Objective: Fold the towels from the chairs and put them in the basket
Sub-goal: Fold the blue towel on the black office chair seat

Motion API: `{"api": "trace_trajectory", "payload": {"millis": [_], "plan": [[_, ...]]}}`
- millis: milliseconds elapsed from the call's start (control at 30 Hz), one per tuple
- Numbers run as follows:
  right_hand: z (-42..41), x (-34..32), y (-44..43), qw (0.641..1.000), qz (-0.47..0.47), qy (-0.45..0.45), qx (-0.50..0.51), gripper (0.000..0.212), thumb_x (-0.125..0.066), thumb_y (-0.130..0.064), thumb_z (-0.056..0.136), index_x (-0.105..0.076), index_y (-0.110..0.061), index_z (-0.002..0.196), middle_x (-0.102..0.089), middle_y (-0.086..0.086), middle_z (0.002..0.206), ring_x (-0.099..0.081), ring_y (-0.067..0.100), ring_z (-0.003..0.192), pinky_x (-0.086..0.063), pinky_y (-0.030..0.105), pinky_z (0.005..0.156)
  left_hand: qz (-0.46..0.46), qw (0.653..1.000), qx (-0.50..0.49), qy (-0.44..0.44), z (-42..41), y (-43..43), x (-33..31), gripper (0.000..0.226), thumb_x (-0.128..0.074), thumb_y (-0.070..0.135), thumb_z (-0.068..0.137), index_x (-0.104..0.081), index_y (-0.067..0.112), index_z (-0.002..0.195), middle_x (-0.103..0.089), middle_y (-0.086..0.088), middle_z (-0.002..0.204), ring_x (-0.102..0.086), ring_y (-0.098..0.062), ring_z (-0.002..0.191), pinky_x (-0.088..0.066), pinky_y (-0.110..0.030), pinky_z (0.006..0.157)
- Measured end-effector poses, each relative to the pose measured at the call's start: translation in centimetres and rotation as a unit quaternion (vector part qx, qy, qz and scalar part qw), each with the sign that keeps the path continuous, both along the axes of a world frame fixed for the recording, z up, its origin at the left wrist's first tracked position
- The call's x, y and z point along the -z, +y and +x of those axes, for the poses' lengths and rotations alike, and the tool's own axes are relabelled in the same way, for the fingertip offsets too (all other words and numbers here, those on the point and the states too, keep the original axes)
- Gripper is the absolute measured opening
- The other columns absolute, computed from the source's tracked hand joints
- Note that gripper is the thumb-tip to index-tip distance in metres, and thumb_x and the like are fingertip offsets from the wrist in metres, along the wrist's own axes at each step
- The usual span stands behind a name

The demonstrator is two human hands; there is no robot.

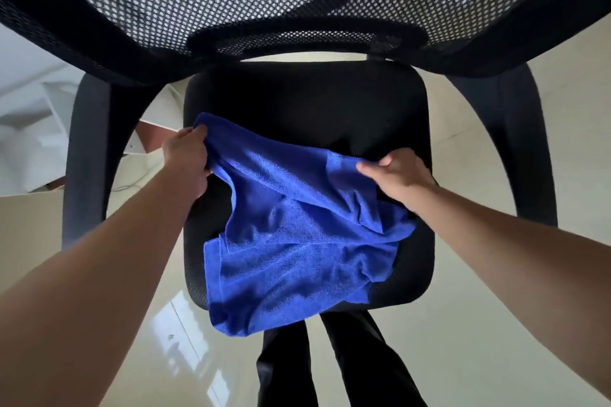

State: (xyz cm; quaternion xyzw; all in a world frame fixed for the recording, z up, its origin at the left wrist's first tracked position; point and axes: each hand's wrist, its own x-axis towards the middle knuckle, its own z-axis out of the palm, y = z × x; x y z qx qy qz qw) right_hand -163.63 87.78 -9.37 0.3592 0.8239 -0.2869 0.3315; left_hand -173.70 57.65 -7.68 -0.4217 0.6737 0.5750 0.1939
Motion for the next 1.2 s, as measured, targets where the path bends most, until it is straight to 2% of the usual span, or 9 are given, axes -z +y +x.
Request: {"api": "trace_trajectory", "payload": {"millis": [133,233,400,567,667,733,833,1033,1200], "plan": [[0.1,0.6,-1.3,0.998,0.040,0.036,-0.027,0.021,-0.060,-0.038,0.084,-0.061,-0.018,0.080,-0.068,0.010,0.091,-0.065,0.035,0.091,-0.040,0.030,0.067,-0.024,1.000,0.010,0.000,-0.6,-0.2,0.2,0.014,-0.054,0.019,0.094,-0.060,0.018,0.081,-0.058,-0.009,0.093,-0.058,-0.023,0.083,-0.047,-0.035,0.069],[-2.0,1.0,1.0,0.983,0.087,0.145,0.071,0.029,-0.056,-0.037,0.091,-0.065,-0.011,0.099,-0.070,0.016,0.100,-0.065,0.035,0.097,-0.044,0.033,0.073,-0.049,0.999,0.014,0.016,-1.5,-0.5,0.5,0.009,-0.055,0.019,0.092,-0.064,0.016,0.092,-0.062,-0.006,0.096,-0.059,-0.024,0.090,-0.049,-0.038,0.077],[-6.6,1.3,4.9,0.966,0.098,0.208,0.117,0.024,-0.061,-0.031,0.087,-0.071,-0.010,0.088,-0.072,0.017,0.092,-0.067,0.034,0.089,-0.052,0.039,0.073,-0.043,0.999,0.000,0.027,-3.2,1.1,1.3,0.013,-0.056,0.022,0.093,-0.060,0.022,0.082,-0.062,-0.003,0.090,-0.057,-0.022,0.083,-0.044,-0.037,0.071],[-8.2,2.4,5.9,0.963,0.066,0.218,0.146,0.021,-0.058,-0.024,0.080,-0.066,-0.006,0.078,-0.072,0.012,0.088,-0.069,0.035,0.084,-0.057,0.048,0.071,-0.074,0.993,-0.076,0.055,-5.3,1.3,3.1,0.053,-0.057,0.033,0.090,-0.044,0.011,0.137,-0.061,-0.008,0.122,-0.060,-0.023,0.097,-0.050,-0.034,0.085],[-6.0,2.6,4.8,0.958,0.082,0.226,0.154,0.023,-0.065,-0.047,0.083,-0.062,-0.024,0.087,-0.071,0.002,0.093,-0.067,0.027,0.088,-0.053,0.037,0.073,-0.121,0.988,-0.020,0.095,-4.0,1.3,2.5,0.025,-0.069,0.034,0.078,-0.059,0.024,0.098,-0.064,-0.001,0.091,-0.056,-0.021,0.078,-0.047,-0.036,0.072],[-3.5,2.5,3.7,0.964,0.065,0.208,0.151,0.033,-0.066,-0.055,0.080,-0.055,-0.025,0.073,-0.059,-0.003,0.070,-0.059,0.024,0.072,-0.042,0.032,0.055,-0.181,0.979,0.044,0.085,-1.6,1.1,1.7,0.028,-0.071,0.044,0.069,-0.054,0.023,0.075,-0.061,-0.001,0.079,-0.054,-0.021,0.071,-0.050,-0.041,0.069],[1.5,2.0,1.5,0.978,0.042,0.153,0.137,0.053,-0.066,-0.058,0.079,-0.030,-0.026,0.058,-0.031,-0.007,0.053,-0.034,0.017,0.054,-0.021,0.030,0.044,-0.161,0.980,0.119,0.020,4.1,0.3,1.0,0.039,-0.076,0.048,0.061,-0.059,0.019,0.081,-0.065,-0.003,0.077,-0.059,-0.024,0.068,-0.052,-0.039,0.064],[9.7,1.8,0.8,0.986,0.009,0.078,0.145,0.047,-0.071,-0.045,0.080,-0.049,-0.009,0.059,-0.049,0.002,0.053,-0.048,0.026,0.055,-0.031,0.033,0.049,-0.072,0.978,0.171,-0.089,13.7,-2.3,1.6,0.023,-0.082,0.029,0.069,-0.067,0.013,0.069,-0.063,0.001,0.056,-0.058,-0.013,0.049,-0.051,-0.035,0.051],[9.3,1.9,2.3,0.982,0.087,0.111,0.126,0.044,-0.063,-0.041,0.088,-0.043,-0.017,0.058,-0.046,-0.003,0.055,-0.046,0.027,0.063,-0.028,0.032,0.059,-0.145,0.983,0.079,-0.079,14.2,-4.2,2.5,0.030,-0.074,0.027,0.081,-0.060,0.009,0.062,-0.056,-0.015,0.072,-0.055,-0.024,0.062,-0.057,-0.046,0.061]]}}
